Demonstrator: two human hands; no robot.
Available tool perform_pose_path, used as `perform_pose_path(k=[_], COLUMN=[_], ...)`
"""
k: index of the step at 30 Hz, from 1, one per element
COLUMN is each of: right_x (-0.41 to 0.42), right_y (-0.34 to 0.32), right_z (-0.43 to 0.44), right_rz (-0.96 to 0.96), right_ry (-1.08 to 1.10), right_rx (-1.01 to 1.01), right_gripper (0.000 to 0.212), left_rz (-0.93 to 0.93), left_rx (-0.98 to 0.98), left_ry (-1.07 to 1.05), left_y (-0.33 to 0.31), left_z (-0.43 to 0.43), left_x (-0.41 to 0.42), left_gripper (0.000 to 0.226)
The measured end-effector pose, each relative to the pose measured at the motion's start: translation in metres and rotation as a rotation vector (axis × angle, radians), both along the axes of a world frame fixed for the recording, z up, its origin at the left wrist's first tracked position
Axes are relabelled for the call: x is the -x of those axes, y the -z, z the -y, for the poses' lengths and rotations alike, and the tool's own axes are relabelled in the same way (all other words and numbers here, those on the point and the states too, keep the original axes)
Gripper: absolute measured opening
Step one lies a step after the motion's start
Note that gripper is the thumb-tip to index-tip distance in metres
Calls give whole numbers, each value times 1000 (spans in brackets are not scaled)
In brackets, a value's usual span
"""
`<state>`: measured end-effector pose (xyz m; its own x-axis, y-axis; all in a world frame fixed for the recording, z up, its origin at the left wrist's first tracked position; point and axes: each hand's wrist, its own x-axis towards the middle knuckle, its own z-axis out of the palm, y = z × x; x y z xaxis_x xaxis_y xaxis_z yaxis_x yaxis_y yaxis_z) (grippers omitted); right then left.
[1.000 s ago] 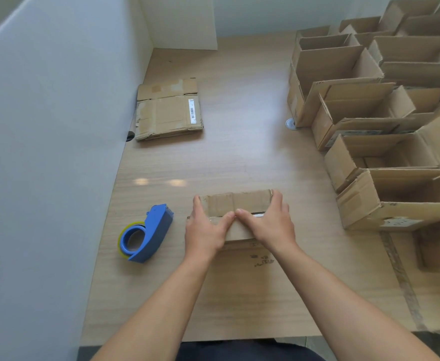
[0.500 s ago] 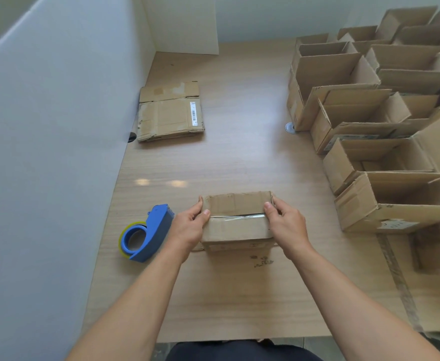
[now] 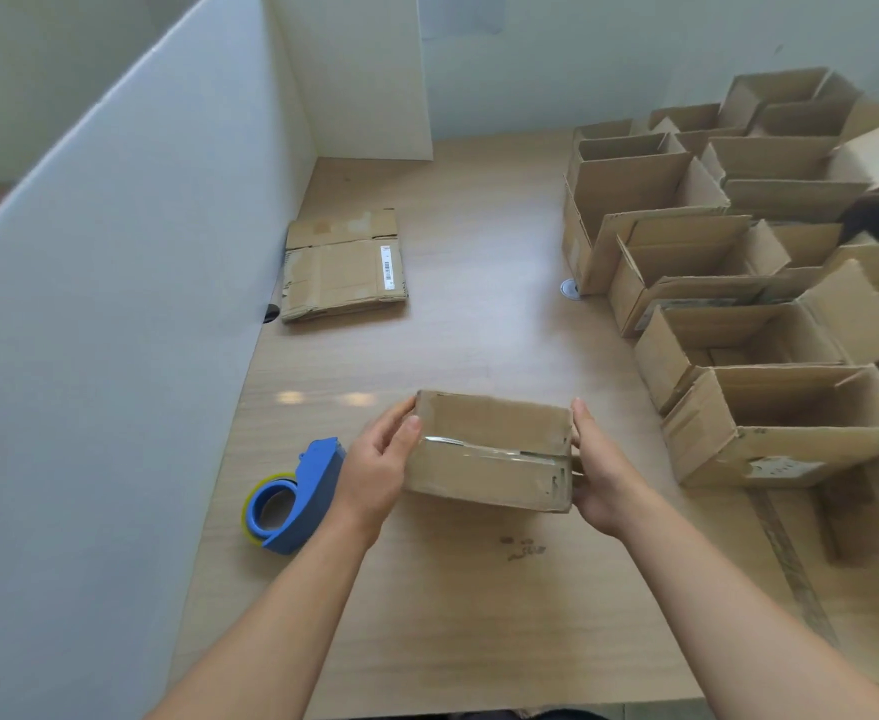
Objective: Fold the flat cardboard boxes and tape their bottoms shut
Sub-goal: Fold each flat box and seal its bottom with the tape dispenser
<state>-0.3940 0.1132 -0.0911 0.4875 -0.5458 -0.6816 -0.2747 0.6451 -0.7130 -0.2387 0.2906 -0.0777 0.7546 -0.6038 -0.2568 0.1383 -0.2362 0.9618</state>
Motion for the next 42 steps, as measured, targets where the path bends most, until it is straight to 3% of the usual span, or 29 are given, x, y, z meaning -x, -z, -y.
perform_pose_path(k=[3,7,10,13,16,19,26,32,35,38,42], right_x=[5,9,9,9,15,27,56,54,59,63,68], right_y=[-5,-13,-19,-23,-18,-6,15,9,10,7,1], right_z=[5,8,6,4,7,10,4,5,3,-1,-3], right_rz=[116,219,200,151,166,149,45,22,46,128,277], right_ry=[8,-13,-57,-108,-115,-109,-145,-231,-256,-277,-224], right_rx=[-23,50,181,311,352,437,616,690,593,525,471], right_gripper=[21,38,38,24,24,35,56,58,51,41,29], left_rz=[-16,37,217,317,309,227,252,203,169,243,199], left_rx=[29,-44,-189,-183,-179,-177,-157,-122,-103,-123,-76], left_ry=[-18,-8,38,143,244,186,127,31,-2,96,52], left_y=[-5,-6,-4,1,8,16,20,22,13,8,11], left_z=[1,5,5,-1,-7,-11,-22,-26,-27,-27,-29], left_x=[-3,-4,-1,3,8,14,35,45,45,50,54], left_gripper=[48,35,49,71,89,93,87,90,91,50,57])
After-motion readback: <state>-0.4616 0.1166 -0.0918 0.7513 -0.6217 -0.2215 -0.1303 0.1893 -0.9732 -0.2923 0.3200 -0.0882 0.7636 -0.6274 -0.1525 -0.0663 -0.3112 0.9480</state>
